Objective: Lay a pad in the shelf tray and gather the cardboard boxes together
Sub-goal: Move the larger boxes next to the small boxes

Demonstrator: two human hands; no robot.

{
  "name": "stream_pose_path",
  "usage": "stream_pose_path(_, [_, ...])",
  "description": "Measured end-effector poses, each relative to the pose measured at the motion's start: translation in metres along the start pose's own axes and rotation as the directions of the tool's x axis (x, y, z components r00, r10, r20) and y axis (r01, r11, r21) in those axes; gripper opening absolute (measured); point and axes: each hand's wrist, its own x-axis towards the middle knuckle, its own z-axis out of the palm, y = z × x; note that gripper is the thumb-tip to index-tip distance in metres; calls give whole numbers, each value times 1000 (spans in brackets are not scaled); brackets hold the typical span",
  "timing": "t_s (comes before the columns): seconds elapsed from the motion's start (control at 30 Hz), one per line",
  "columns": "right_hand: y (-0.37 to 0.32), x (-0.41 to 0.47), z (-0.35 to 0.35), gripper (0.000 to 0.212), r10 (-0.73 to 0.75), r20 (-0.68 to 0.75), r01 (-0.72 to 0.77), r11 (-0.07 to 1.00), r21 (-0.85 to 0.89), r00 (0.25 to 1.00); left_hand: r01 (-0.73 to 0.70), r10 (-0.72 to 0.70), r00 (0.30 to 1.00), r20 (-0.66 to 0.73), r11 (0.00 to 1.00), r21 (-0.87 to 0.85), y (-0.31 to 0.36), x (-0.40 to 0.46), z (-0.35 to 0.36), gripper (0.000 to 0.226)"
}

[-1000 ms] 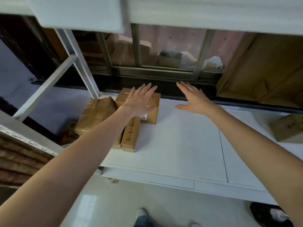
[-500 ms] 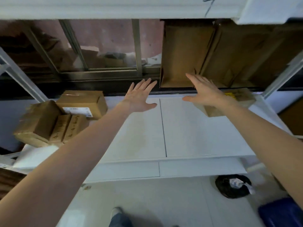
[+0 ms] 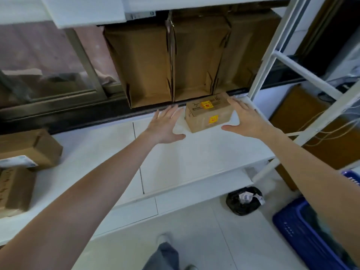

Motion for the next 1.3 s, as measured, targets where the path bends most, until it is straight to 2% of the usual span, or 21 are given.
stream_pose_path(0.13, [29,10,1,93,50,-6,-50,999,-1,999,-34,34,999,34,999,-24,10,38,10,92])
stream_pose_path(0.5, [64,65,12,94,93,59,-95,995,21,994,50,-32,989,145,992,-116,8,106,35,95])
stream_pose_path(0.87, [102,116,31,91,63,245,-69,997,16,968,245,-210,958,193,953,-176,30,125,63,90])
stream_pose_path(1.03, [121,134,44,93,54,325,-63,998,16,944,319,-283,944,169,914,-251,42,140,76,93])
stream_pose_path(1.17, [131,145,52,93,68,356,-84,996,29,932,389,-334,918,212,861,-329,49,150,86,93])
stream_pose_path(1.3, [135,149,61,89,40,373,-106,981,160,927,440,-370,898,238,768,-466,55,156,92,94])
